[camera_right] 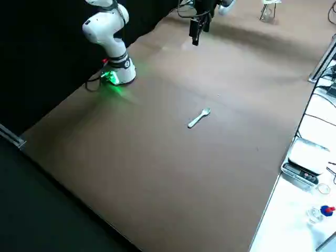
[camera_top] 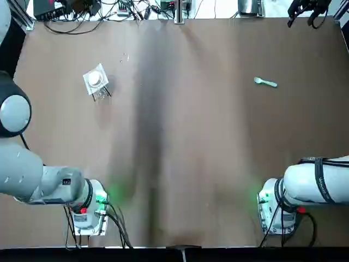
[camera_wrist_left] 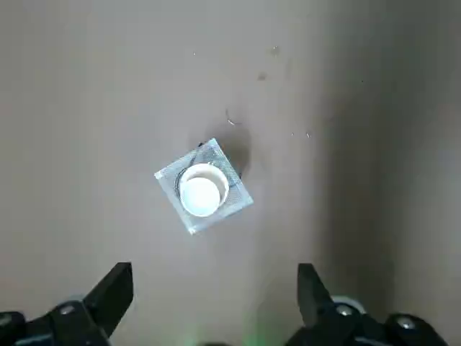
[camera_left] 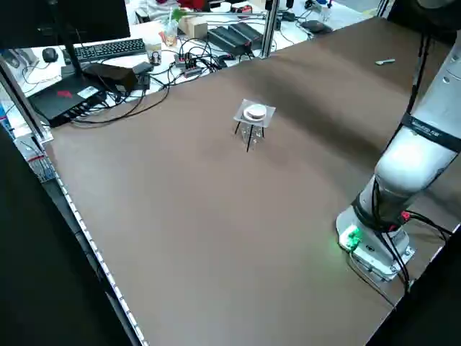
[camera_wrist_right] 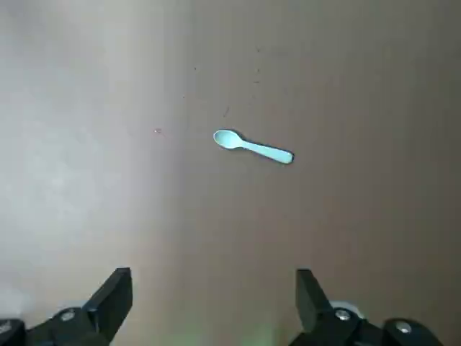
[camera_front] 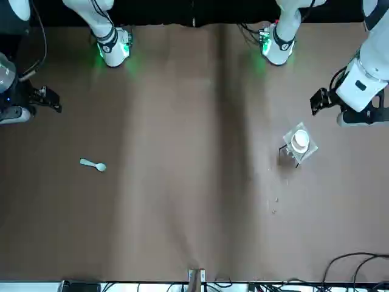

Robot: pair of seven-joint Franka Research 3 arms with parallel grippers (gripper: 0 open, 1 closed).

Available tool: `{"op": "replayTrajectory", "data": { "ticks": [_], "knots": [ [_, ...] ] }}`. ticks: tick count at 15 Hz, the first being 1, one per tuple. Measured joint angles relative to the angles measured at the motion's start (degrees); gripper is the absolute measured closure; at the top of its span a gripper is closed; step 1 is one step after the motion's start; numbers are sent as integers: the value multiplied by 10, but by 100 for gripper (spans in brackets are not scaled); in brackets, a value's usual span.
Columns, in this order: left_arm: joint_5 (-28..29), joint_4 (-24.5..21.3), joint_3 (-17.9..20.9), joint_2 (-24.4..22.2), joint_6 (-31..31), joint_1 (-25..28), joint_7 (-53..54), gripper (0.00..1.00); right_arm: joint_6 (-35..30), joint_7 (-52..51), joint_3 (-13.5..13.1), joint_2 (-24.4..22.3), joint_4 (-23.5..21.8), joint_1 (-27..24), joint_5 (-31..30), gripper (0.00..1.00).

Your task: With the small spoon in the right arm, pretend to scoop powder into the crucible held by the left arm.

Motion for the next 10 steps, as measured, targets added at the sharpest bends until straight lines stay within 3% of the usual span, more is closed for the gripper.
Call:
{"op": "replayTrajectory", "data": {
  "ticks": [6,10],
  "knots": [
    [0,-1,0,0,0,5,8,0,-3,0,2,0,-1,5,2,0],
    [-19,-18,0,2,0,44,23,0,-8,0,6,0,-2,30,43,0]
  ]
}}
